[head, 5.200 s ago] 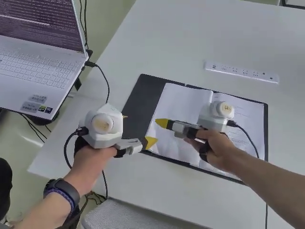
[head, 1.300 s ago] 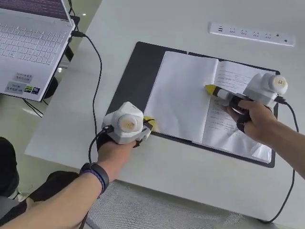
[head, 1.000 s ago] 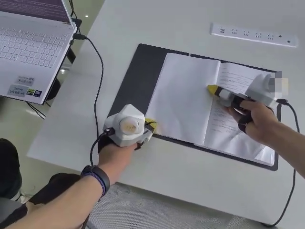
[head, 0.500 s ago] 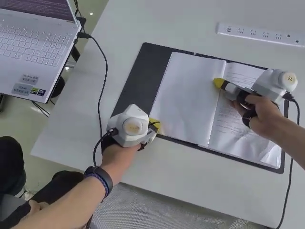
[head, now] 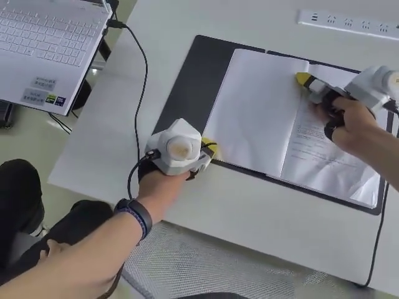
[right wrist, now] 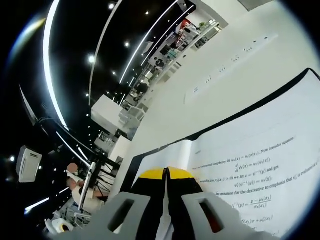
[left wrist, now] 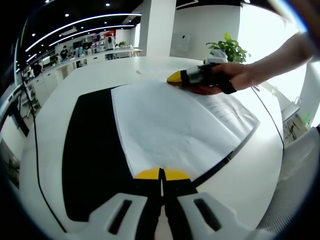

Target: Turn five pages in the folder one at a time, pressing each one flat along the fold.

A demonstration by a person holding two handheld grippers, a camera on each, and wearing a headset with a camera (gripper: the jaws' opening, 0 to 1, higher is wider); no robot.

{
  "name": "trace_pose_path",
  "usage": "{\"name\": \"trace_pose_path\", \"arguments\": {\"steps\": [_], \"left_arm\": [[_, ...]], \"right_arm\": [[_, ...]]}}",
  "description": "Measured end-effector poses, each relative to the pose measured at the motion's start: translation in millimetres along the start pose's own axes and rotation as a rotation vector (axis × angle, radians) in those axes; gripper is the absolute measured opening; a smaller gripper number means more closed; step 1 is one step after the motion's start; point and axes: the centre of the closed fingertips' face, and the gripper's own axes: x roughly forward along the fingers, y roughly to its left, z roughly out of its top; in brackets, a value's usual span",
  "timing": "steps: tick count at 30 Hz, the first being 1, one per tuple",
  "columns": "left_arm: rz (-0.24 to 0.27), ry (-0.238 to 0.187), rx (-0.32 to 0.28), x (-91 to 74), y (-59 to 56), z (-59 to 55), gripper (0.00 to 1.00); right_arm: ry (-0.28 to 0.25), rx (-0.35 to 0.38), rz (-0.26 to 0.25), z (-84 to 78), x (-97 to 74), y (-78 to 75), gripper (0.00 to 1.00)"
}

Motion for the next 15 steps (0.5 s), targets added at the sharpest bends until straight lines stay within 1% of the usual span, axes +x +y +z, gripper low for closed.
{"name": "trace_pose_path", "arguments": {"steps": [1,5,8,14,15], "left_arm": [[0.000,0.000,-0.006,0.0,0.1,0.0,0.00],[-0.002,0.000,-0.008,-1.0,-0.5,0.7,0.00],[-0.003,-0.002,-0.011,-0.9,-0.2,0.6,0.00],[0.004,-0.009,-0.027,-0.7,0.3,0.5,0.00],[0.005,-0.010,-0.028,-0.7,0.4,0.6,0.00]], "right_arm": [[-0.011,0.011,-0.004,3.9,3.1,-4.8,0.00],[-0.048,0.041,-0.005,13.5,11.5,-14.7,0.00],[-0.080,0.045,-0.012,20.4,16.0,-18.3,0.00],[-0.138,0.096,-0.032,34.0,23.4,-25.9,0.00],[-0.142,0.094,-0.031,35.5,24.9,-26.7,0.00]]}}
